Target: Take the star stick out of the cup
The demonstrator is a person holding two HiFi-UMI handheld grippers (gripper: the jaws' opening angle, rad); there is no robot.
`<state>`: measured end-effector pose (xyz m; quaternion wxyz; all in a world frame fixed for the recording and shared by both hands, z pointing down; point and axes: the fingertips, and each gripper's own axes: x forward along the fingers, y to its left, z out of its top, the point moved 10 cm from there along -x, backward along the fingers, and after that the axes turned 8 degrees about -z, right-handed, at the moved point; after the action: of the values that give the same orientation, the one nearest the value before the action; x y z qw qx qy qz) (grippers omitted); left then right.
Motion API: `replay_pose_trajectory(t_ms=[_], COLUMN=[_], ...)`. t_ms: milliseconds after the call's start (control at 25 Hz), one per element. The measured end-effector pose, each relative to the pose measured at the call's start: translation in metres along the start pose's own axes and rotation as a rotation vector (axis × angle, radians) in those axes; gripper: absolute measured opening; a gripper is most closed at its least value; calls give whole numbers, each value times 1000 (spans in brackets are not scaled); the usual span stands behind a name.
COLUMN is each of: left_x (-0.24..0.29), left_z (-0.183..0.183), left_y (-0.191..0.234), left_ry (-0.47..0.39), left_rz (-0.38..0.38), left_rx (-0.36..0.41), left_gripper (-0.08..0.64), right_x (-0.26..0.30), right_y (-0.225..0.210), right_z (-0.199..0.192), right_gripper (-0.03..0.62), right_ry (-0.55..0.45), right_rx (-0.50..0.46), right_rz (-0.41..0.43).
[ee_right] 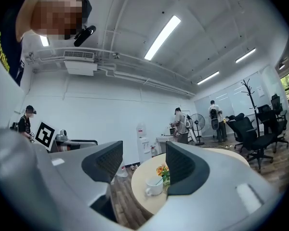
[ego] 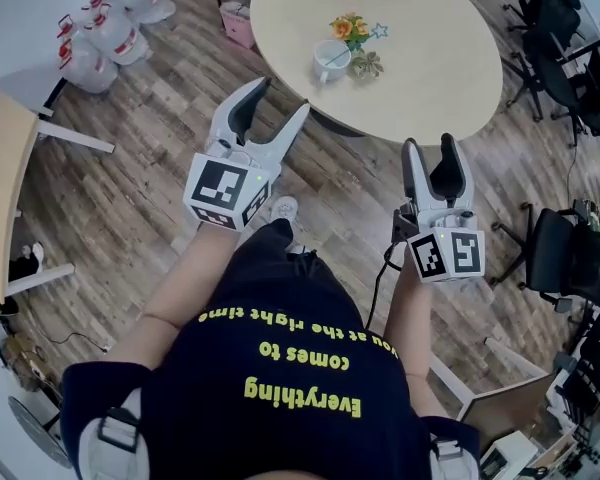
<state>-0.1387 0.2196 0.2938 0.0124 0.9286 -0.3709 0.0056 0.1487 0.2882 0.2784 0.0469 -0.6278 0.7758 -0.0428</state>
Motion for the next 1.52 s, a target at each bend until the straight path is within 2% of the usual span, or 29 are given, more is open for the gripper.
replay_pose_trajectory(t_ms=[400,600,800,1200,1520], left_x=[59,77,97,172,212], left_z=[10,3,-6,7,4], left_y=[79,96,105,112,120], left_ry=[7,14,31,1,24], left_rz=[-65,-60,-32,79,144], left_rx=[13,-7,-18,21,25], left_gripper=[251,252,252,252,253], right_x=[85,101,122,192,241], right_y=[1,-7,-34,-112,-149], right_z=[10,3,-1,21,13], right_gripper=[279,279,281,282,308], right_ry=[-36,-7,6,-57,-24], right_rx=[12,19,24,24,53], right_rz=[-55,-71,-78,47,145])
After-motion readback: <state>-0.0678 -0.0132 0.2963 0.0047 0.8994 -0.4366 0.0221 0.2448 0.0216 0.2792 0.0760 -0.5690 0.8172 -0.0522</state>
